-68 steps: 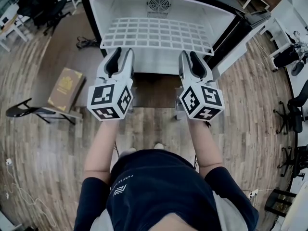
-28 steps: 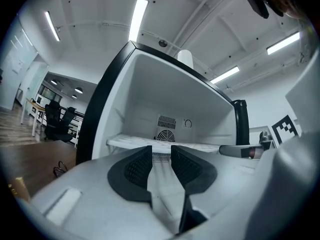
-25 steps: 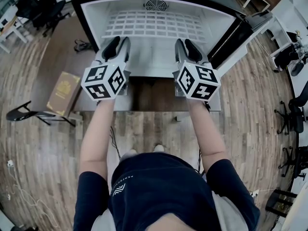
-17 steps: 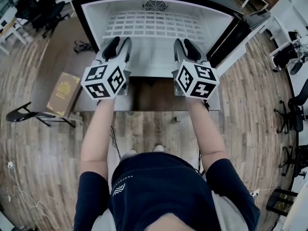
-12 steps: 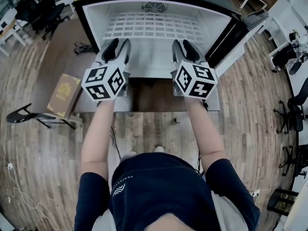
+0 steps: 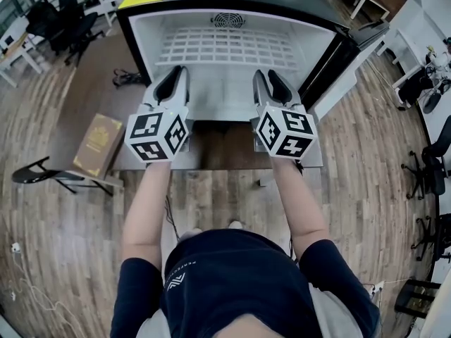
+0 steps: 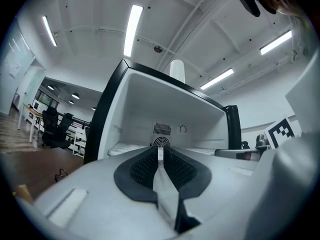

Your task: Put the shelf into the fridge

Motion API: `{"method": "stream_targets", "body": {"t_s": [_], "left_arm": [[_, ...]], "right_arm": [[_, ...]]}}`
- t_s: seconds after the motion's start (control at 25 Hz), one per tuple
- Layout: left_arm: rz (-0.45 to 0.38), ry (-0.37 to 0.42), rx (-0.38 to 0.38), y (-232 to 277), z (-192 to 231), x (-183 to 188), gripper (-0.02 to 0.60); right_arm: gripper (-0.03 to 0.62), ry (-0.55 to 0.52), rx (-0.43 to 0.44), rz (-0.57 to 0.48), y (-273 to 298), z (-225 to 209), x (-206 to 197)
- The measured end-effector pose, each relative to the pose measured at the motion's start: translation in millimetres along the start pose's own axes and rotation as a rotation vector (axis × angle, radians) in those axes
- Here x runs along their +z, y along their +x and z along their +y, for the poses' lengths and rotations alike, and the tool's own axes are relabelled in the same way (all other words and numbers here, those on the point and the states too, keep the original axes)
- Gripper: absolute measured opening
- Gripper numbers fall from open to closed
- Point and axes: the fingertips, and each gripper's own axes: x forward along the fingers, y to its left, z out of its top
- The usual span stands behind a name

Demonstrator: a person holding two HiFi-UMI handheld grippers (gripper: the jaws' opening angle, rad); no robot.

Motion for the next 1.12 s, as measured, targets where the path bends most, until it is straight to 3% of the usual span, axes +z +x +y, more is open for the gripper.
{"method": "stream_targets", "body": {"t_s": [0.24, 0.44, 0.76, 1.12], "left_arm": [[0.007, 0.016, 0.013, -17, -5, 2, 0.003], [-0.032, 0.083, 0.048, -37, -10, 9, 0.0], [-0.03, 0.035, 0.043, -55, -17, 5, 0.0], [-0.032, 0.055, 0.045, -73, -24, 7, 0.002]], "right_arm": [[0.066, -0.01, -0.004, -0.017, -17, 3, 3], [0.003, 0.015, -0.017, -0.033, -31, 4, 5], [0.002, 0.053, 0.006, -0.067, -52, 17, 10], [0.002, 0.049, 0.009, -0.085, -69, 23, 7]]}}
